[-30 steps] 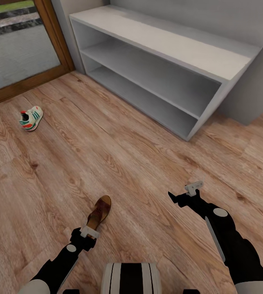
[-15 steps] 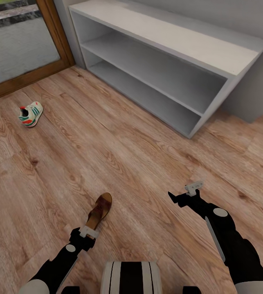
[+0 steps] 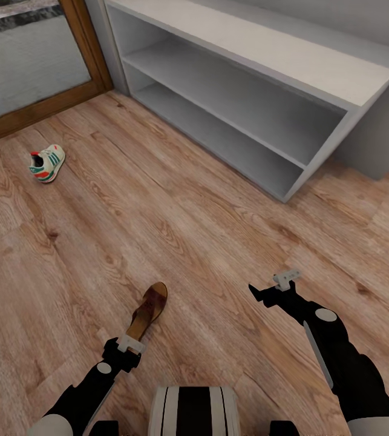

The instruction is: Pick up the two gym shoes and the two sandals from the corridor floor and place them onto the hallstand (shoe rack) in the corridor, making sure they are on the rack and not on the floor. Arrange them so the two gym shoes are next to each other and the two sandals are next to each other.

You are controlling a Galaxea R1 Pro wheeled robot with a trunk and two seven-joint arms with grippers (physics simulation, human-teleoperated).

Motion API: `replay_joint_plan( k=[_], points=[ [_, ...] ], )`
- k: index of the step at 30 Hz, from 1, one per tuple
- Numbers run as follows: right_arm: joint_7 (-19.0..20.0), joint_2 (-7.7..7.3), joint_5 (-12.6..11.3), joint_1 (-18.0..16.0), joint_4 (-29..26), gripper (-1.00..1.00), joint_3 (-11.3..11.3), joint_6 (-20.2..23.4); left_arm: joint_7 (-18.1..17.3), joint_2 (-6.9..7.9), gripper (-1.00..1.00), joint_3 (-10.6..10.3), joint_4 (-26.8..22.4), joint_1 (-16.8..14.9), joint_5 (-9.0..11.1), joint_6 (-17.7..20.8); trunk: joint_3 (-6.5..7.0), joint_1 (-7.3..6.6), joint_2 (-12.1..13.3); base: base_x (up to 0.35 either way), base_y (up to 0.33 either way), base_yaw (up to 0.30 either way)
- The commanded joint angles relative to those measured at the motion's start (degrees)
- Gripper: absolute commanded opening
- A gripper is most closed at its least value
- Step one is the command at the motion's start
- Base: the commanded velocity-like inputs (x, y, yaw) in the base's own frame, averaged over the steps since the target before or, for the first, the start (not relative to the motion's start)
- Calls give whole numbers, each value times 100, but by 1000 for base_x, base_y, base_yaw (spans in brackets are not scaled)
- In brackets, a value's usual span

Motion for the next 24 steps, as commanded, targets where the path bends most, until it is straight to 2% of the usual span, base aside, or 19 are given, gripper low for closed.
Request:
replay_joint_plan(
  k=[1, 10, 17, 24],
  points=[
    [45, 1, 60, -2, -9, 100, -8, 19, -9, 4, 100, -17, -15, 1, -59, 36, -3, -1, -1, 0, 0, 2],
    [45, 1, 60, -2, -16, 100, -8, 19, -8, -2, 100, -21, -15, 1, -57, 38, -3, -1, -1, 0, 0, 0],
    [45, 1, 60, -1, -17, 100, -8, 19, -8, -4, 100, -28, -15, 1, -57, 37, -3, -1, -1, 113, 0, 0],
    [45, 1, 60, -4, -18, 100, -8, 19, -8, -4, 100, -33, -15, 1, -57, 39, -3, -1, -1, 18, 0, 0]
  ],
)
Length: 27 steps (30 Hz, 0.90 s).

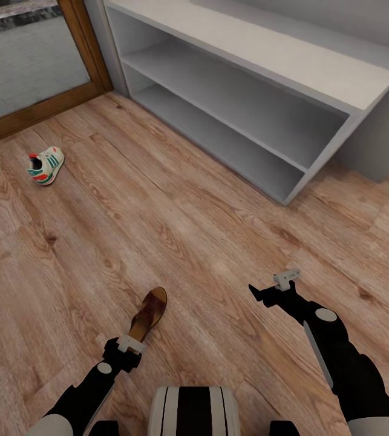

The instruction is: Pick up the two gym shoes and the two sandals from the corridor floor and place them onto the hallstand (shoe rack) in the corridor, making sure they are on the rack and not on the floor. Arrange them so the two gym shoes are next to each other and the two sandals are next to each other.

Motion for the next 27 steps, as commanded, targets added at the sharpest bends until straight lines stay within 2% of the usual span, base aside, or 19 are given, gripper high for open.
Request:
replay_joint_plan(
  k=[1, 17, 18, 27],
  points=[
    [45, 1, 60, -2, -9, 100, -8, 19, -9, 4, 100, -17, -15, 1, -59, 34, -3, -1, -1, 5, 0, 0],
    [45, 1, 60, 1, -9, 100, -17, 19, -9, -2, 100, -27, -15, 1, -66, 46, -3, -1, -1, 35, 0, 0],
    [45, 1, 60, 1, -9, 100, -17, 19, -9, -3, -100, -27, -13, 1, -67, 47, -3, -1, -1, 5, 0, 0],
    [45, 1, 60, 2, -9, 100, -17, 19, -9, 8, -100, -1, -14, 1, -59, 42, -3, -1, -1, 1, 0, 0]
  ],
)
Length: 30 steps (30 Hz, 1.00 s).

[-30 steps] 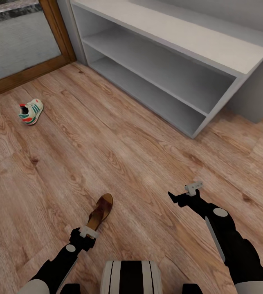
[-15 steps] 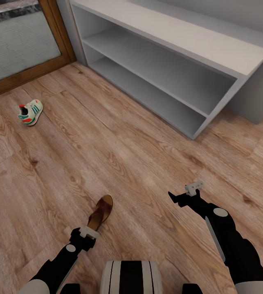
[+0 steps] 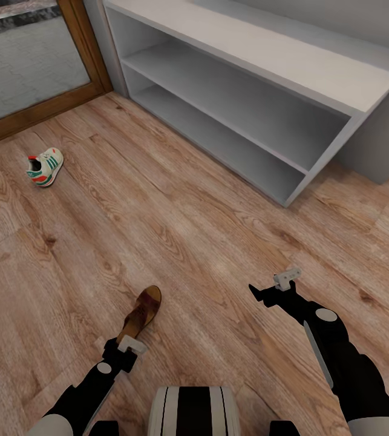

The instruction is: Pick up the two gym shoes and the two sandals from the corridor floor and place them onto the hallstand (shoe rack) in the corridor, making sure they are on the rack and not on the floor. Arrange them so the two gym shoes are next to each other and the two sandals are next to each other.

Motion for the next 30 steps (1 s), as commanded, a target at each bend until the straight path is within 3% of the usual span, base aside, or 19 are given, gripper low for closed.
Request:
replay_joint_plan(
  k=[1, 16, 30],
  points=[
    [47, 2, 61, -2, -9, 100, -9, 19, -10, 5, -100, -19, -16, 1, -86, 40, -3, -1, -1, 0, 0, 0],
    [47, 2, 69, -4, -1, 100, -9, 19, -16, -25, -100, -43, -25, 1, -86, 39, -3, -1, -1, 0, 0, 0],
    [38, -7, 77, -6, -6, 100, -18, 7, -11, -25, -100, 24, -17, 1, -78, 39, 307, -37, 17, 0, 0, 0]
  ],
)
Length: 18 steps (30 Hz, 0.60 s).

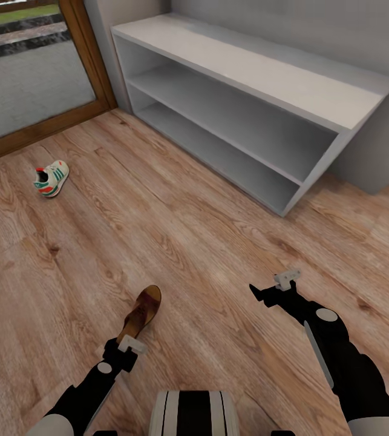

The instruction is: Pick up the two gym shoes and the two sandals from the corridor floor and place them onto the hallstand (shoe rack) in the corridor, making sure they are on the rack and not on the floor. Arrange them so the two gym shoes are next to each other and the two sandals are next to each other.

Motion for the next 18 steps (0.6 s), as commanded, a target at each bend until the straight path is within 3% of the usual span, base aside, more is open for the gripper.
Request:
replay_joint_plan(
  k=[1, 13, 14, 18],
  points=[
    [48, 2, 61, -2, -7, 100, -10, 16, -18, 12, -100, -13, -15, 1, -76, 40, 19, -3, 0, 0, 0, 0],
    [48, -7, 52, 2, -73, 100, -2, 16, 6, 47, -100, 18, 59, 41, -23, 51, 287, -34, 16, 0, 0, 0],
    [48, -6, 52, 2, -135, 100, 3, 20, 2, 50, -100, 20, 78, 65, 129, 42, 315, -37, 18, 0, 0, 0],
    [48, -6, 57, 2, -147, 100, 5, 22, 0, 60, -100, 24, 88, 77, 262, 10, 434, -47, 23, 0, 0, 0]
  ],
)
